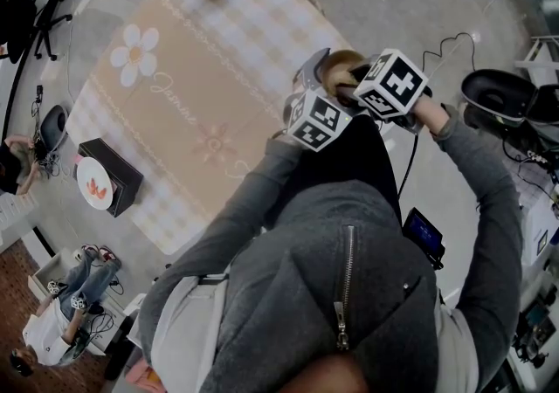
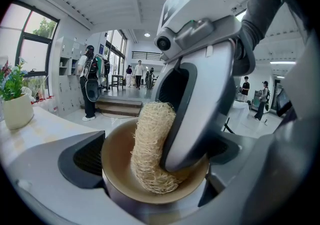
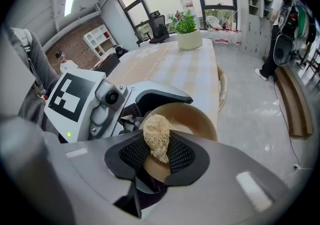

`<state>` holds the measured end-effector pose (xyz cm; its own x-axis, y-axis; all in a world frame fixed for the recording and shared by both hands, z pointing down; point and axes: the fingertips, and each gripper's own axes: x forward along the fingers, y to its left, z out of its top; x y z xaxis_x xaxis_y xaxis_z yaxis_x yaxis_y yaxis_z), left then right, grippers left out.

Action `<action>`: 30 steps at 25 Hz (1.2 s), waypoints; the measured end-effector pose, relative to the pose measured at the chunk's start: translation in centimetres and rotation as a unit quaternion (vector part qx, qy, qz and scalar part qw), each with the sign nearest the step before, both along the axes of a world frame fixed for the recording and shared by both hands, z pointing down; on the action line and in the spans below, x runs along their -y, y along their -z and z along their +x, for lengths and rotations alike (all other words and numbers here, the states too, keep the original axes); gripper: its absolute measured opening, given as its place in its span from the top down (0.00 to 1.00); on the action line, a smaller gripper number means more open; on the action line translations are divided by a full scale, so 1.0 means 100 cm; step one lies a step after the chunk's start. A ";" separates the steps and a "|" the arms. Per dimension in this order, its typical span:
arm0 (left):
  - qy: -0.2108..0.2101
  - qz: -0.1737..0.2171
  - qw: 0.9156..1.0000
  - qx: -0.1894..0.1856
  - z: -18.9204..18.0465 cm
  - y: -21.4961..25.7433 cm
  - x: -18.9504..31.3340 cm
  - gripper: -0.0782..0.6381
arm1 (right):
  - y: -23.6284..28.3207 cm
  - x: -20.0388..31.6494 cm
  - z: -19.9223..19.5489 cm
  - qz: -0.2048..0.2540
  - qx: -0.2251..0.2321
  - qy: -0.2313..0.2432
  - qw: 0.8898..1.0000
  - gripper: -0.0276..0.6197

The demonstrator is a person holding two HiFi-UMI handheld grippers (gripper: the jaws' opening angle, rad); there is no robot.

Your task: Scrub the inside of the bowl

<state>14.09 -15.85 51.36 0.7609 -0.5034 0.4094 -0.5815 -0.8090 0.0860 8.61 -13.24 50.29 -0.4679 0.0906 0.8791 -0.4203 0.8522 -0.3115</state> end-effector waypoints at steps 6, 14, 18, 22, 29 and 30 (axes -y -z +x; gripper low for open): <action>0.000 -0.001 1.000 -0.001 0.001 0.002 0.000 0.06 | 0.001 0.005 -0.003 -0.002 0.003 -0.001 1.000 0.81; 0.000 -0.002 1.000 0.000 0.001 0.003 -0.001 0.06 | 0.001 0.012 -0.006 0.001 -0.001 -0.006 1.000 0.81; -0.001 -0.002 1.000 0.000 0.001 0.003 -0.001 0.06 | 0.002 0.017 -0.005 0.005 0.000 -0.016 1.000 0.81; 0.000 -0.002 1.000 0.001 0.001 0.002 -0.001 0.06 | 0.001 0.022 -0.002 0.012 0.002 -0.024 1.000 0.81; 0.000 -0.002 1.000 0.000 0.000 0.002 0.000 0.06 | 0.001 0.029 0.004 0.029 0.001 -0.033 0.999 0.81; 0.000 -0.002 1.000 0.000 0.000 0.002 0.000 0.06 | 0.001 0.030 0.005 0.033 -0.001 -0.033 0.999 0.81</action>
<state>14.10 -15.88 51.21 0.7605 -0.5025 0.4113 -0.5820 -0.8083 0.0886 9.14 -16.21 50.15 -0.4697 0.0009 0.8828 -0.4771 0.8411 -0.2547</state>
